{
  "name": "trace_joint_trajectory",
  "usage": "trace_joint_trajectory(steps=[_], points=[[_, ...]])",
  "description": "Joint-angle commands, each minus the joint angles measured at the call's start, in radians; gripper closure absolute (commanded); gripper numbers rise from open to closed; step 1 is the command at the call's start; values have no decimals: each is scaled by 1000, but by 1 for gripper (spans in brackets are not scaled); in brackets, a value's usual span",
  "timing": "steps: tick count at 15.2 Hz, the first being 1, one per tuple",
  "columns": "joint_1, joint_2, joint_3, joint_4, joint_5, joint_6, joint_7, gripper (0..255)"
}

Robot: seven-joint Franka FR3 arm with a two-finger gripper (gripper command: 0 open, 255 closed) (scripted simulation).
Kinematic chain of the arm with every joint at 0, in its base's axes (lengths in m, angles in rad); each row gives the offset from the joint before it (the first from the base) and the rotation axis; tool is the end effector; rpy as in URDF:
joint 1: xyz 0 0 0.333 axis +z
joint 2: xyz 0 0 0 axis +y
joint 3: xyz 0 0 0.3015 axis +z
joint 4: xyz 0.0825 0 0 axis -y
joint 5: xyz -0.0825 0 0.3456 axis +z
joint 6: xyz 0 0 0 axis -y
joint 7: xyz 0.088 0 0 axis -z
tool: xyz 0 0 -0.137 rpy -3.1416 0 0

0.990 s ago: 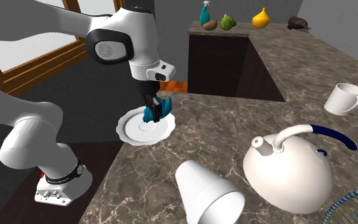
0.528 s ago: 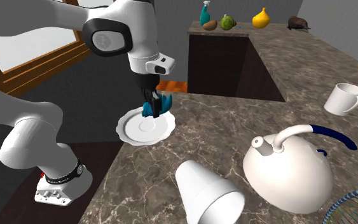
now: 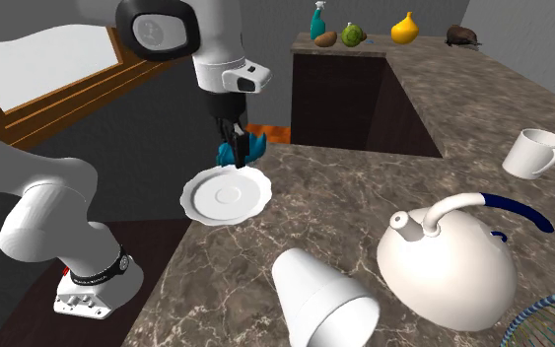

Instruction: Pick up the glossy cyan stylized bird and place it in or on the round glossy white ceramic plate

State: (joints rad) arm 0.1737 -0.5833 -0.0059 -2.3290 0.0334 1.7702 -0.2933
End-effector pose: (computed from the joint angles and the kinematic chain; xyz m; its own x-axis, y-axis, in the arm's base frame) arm 0.3433 0.0619 0.5165 0.8976 0.4395 0.0338 0.4404 -0.8974 -0.0275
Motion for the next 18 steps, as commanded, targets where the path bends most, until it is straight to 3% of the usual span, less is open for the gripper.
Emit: trace_joint_trajectory(steps=[1, 6, 18], points=[[-7, -26, -14, -7, -8, -20, -16, 255], [-48, -145, -88, -95, -57, -52, -104, 255], [-51, -146, -96, -259, -64, 111, -108, 255]])
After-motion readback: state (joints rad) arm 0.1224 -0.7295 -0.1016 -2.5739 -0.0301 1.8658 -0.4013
